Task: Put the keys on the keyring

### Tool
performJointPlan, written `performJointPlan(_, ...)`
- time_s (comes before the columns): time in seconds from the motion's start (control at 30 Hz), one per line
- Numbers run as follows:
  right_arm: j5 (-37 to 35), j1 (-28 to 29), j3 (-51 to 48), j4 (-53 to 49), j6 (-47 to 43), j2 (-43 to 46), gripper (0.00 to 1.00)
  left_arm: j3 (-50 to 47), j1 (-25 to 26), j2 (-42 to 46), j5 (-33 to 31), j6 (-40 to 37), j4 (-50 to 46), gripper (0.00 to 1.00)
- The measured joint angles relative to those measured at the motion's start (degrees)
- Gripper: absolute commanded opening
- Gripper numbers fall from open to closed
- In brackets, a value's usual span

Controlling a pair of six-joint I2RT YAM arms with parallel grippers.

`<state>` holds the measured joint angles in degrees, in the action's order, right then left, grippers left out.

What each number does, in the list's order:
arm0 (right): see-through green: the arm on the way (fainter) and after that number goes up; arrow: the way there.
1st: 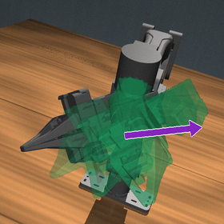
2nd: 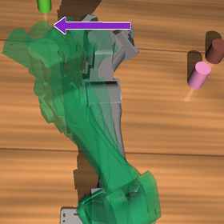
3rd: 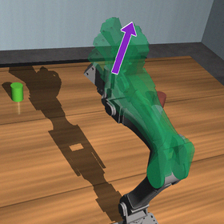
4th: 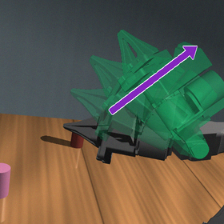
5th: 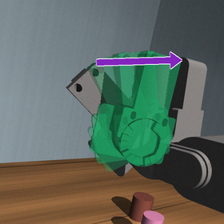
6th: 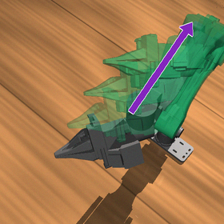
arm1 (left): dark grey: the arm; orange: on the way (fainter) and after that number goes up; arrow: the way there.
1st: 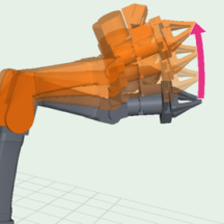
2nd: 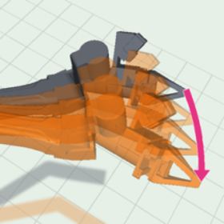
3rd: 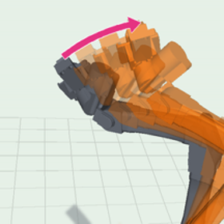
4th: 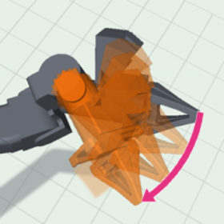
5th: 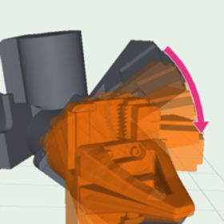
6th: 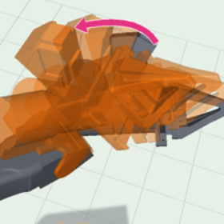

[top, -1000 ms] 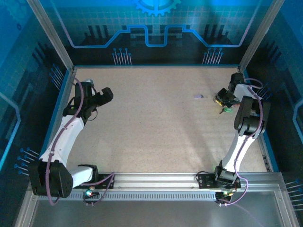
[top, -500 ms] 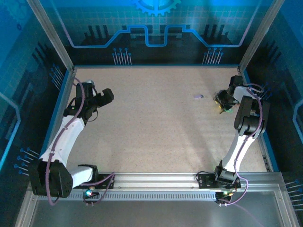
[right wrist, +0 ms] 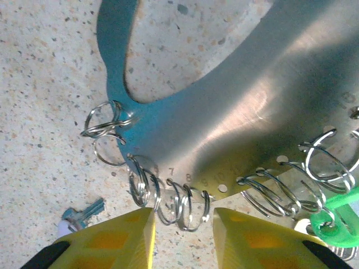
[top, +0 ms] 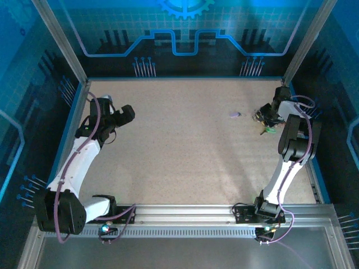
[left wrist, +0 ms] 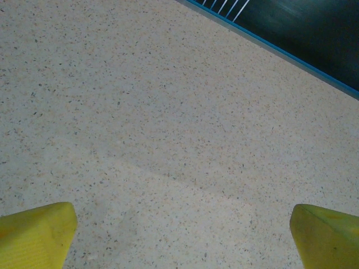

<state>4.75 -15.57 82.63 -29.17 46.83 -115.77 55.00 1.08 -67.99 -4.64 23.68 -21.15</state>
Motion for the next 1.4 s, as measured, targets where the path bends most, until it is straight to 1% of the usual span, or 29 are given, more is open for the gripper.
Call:
performJointPlan(0.2, 0.04, -0.44, 0.11, 0.31, 1.88, 0.02, 0.33, 0.00, 0.17, 0.00, 0.00, -0.02, 0.00, 0.99)
performJointPlan(0.33, 0.00, -0.74, 0.11, 0.07, 3.58, 0.02, 0.30, 0.00, 0.26, 0.00, 0.00, -0.02, 0.02, 0.99)
performJointPlan(0.67, 0.50, -0.90, -0.15, 0.15, 7.52, 0.00, 0.20, 0.00, 0.26, 0.00, 0.04, 0.07, 0.02, 0.99)
performJointPlan(1.07, 0.17, -0.90, -1.66, -0.13, 10.16, -0.20, 0.23, 0.00, 0.70, 0.00, 0.07, 0.28, 0.02, 0.99)
performJointPlan(1.4, -0.20, -0.07, -2.54, 0.20, 11.72, -0.96, 0.22, 0.00, 0.70, 0.00, 0.09, 0.37, 0.00, 0.99)
